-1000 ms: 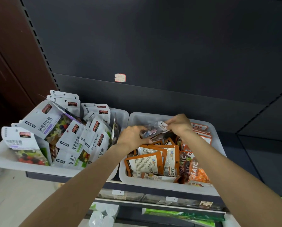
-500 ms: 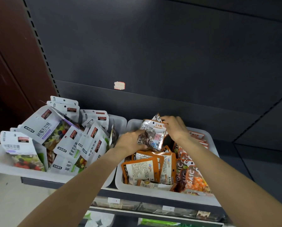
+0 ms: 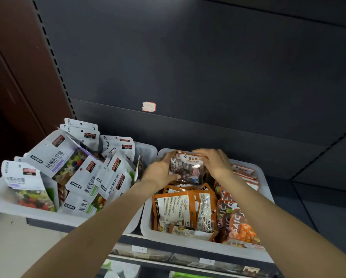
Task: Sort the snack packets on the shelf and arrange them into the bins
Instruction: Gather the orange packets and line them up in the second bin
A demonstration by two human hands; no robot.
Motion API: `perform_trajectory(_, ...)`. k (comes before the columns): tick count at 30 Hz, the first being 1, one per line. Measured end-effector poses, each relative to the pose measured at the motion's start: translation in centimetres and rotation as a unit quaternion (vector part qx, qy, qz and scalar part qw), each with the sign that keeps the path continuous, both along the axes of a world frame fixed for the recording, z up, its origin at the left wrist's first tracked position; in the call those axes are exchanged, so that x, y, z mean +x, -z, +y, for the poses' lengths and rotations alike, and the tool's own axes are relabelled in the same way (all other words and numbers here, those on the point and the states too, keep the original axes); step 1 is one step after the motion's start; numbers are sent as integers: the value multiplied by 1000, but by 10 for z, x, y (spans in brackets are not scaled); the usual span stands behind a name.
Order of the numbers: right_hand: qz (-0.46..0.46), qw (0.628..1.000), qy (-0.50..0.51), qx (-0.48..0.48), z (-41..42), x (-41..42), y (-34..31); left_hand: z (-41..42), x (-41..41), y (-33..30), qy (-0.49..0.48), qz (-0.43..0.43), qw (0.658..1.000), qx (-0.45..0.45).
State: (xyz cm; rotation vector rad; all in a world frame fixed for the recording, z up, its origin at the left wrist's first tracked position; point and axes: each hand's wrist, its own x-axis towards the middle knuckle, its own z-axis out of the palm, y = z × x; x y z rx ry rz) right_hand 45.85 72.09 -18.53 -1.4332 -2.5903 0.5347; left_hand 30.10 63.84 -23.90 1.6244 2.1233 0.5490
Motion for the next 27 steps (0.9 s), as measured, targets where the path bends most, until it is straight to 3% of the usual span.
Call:
perform_trajectory(4,-20,999,44,-2,-1,6,11,2,5,1,-11,-1,1000,2)
perform_trajectory(8,-56,994,69,70,2,13,12,4,3,5,-35,-37,999,-5)
perform_trajectory(14,-137,989,29,44,2,18,24,4,14,18,57,-70,995,-39)
perform_trajectory(19,-164,980,26,105,5,12,19,9,17,21,66,-98,991,-63)
perform_trajectory(22,-171,973,33,153,10,18,17,15,20,23,56,-71,991,-93)
perform_trajectory(27,-249,958,-21,137,13,23,18,21,23,30,26,-65,991,-116)
